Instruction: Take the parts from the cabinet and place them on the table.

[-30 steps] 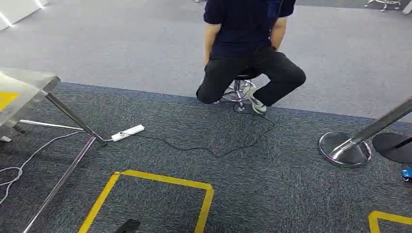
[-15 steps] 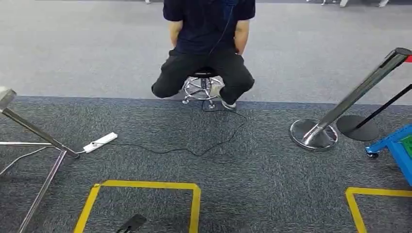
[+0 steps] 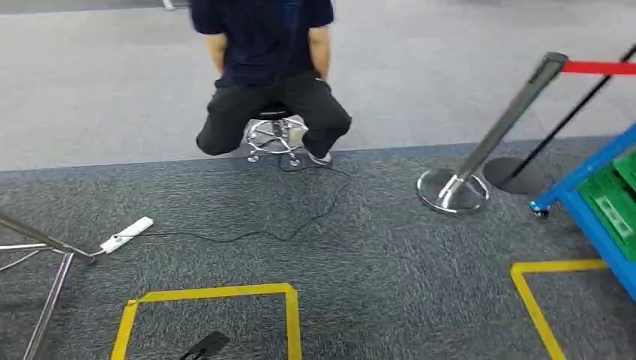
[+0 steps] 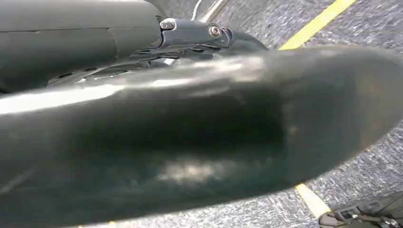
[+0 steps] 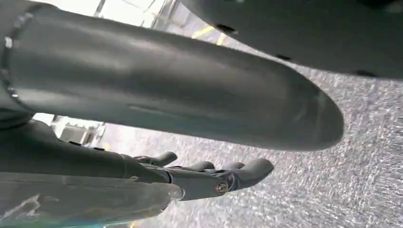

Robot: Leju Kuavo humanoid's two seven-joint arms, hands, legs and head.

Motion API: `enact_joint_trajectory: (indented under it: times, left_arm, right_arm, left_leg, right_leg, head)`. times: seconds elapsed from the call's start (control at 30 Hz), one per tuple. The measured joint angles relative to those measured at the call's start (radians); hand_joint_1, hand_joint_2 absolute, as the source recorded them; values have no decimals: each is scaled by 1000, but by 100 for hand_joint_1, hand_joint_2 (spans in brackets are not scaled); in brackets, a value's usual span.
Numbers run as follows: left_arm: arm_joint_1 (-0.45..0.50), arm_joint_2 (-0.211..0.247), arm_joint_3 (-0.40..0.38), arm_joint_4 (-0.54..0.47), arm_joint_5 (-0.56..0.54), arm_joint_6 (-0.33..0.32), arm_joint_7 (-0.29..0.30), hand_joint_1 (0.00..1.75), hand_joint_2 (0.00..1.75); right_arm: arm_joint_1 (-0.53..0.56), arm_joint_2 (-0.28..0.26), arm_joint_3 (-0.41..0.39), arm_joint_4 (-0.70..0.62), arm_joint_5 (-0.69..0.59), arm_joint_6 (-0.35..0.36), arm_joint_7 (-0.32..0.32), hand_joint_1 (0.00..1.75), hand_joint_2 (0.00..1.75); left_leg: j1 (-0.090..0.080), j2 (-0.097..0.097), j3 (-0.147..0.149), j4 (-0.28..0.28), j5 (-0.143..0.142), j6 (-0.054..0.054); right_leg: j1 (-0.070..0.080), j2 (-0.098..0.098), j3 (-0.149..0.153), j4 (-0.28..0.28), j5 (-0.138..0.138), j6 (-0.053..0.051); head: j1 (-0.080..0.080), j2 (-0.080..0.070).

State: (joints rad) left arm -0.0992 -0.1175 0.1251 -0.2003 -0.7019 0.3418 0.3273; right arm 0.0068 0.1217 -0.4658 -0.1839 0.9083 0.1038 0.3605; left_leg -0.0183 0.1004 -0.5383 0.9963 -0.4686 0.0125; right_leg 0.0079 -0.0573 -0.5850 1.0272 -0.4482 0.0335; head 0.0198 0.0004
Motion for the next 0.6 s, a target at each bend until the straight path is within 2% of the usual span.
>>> enact_joint_trajectory:
  times: [0.03,0.07,0.1,0.13,0.17,0.2,0.23,0.27,0.3,0.37,0.4,0.43,0.47,0.5,0.53,0.57,0.6]
  left_arm:
    - [0,0,-2,0,-1,0,0,0,0]
    - [-1,0,-2,0,-2,0,0,0,0]
    - [-3,1,-4,0,-4,0,1,0,0]
    - [-4,1,-5,0,-6,0,4,0,0]
    - [-4,1,-5,0,-8,0,7,0,0]
    - [-1,2,-5,2,-8,0,10,0,0]
    - [0,2,-5,3,-8,1,10,0,0]
    - [3,2,-5,3,-8,1,11,0,0]
    - [4,2,-5,3,-8,1,13,0,0]
    - [2,2,-5,3,-8,4,13,0,0]
    - [1,2,-5,3,-7,6,13,0,0]
    - [1,0,-5,4,0,11,12,0,0]
    - [0,0,-4,4,6,16,12,0,0]
    - [0,0,-3,4,14,16,12,0,0]
    - [0,1,-2,4,23,17,12,0,0]
    - [0,2,1,4,33,18,12,0,0]
    - [0,2,5,4,40,18,12,0,0]
  right_arm:
    - [2,0,0,2,2,0,0,0,0]
    - [5,0,0,3,3,0,0,0,0]
    - [9,1,0,3,4,0,0,0,0]
    - [9,1,0,3,5,0,0,0,0]
    - [8,2,0,3,5,1,1,0,0]
    - [8,5,0,3,6,6,1,0,0]
    - [8,5,0,4,7,9,1,0,0]
    - [8,6,0,5,8,11,0,0,0]
    - [10,6,0,6,9,11,0,0,0]
    - [11,6,0,7,11,13,0,0,0]
    - [10,6,0,7,14,15,-1,0,0]
    - [10,6,0,7,21,16,-5,0,0]
    - [8,6,3,7,33,18,-13,0,0]
    - [9,6,8,7,45,20,-21,0,0]
    - [14,6,15,7,57,24,-26,0,0]
    - [17,6,21,8,66,27,-30,0,0]
    - [18,5,25,9,73,29,-31,0,0]
  left_leg:
    - [0,12,2,-3,1,-2]
    - [1,21,7,-2,-6,-8]
    - [6,-19,4,9,-20,-16]
    - [8,-63,-18,59,-57,-20]
    - [10,-83,-53,135,-95,-23]
    - [11,-91,-99,228,-132,-25]
    - [12,-92,-130,287,-149,-27]
    - [14,-92,-150,317,-144,-28]
    - [16,-93,-146,298,-117,-29]
    - [26,-104,-87,162,-23,-33]
    - [34,-130,-52,87,11,-38]
    - [43,-178,-33,28,26,-45]
    - [46,-177,-25,4,13,-41]
    - [43,-171,-27,10,16,-35]
    - [36,-164,-28,12,15,-26]
    - [36,-153,-27,10,20,-18]
    - [39,-144,-27,7,22,-12]
  right_leg:
    - [2,12,-3,0,1,-3]
    - [-2,22,1,-9,6,-10]
    - [-7,33,4,-13,9,-15]
    - [-10,41,5,-13,12,-19]
    - [-11,51,4,-15,13,-22]
    - [-12,64,2,-15,15,-24]
    - [-12,76,2,-15,15,-24]
    - [-14,91,2,-15,15,-24]
    - [-16,104,3,-14,15,-23]
    - [-22,131,3,-14,18,-17]
    - [-24,143,3,-14,19,-11]
    - [-18,154,-4,-8,18,-2]
    - [-19,164,-13,1,18,3]
    - [-23,171,-17,-7,24,10]
    - [-28,181,-18,-14,29,19]
    - [-30,190,-30,-16,31,27]
    - [-32,185,-30,-13,28,28]
  head:
    - [-1,0]
    - [0,0]
    - [-2,0]
    - [-9,0]
    - [-10,0]
    - [-13,0]
    - [-14,0]
    - [-14,0]
    - [-15,0]
    - [-15,0]
    - [-16,0]
    - [-19,0]
    - [-21,0]
    - [-19,0]
    - [-23,0]
    - [-19,0]
    - [-21,0]
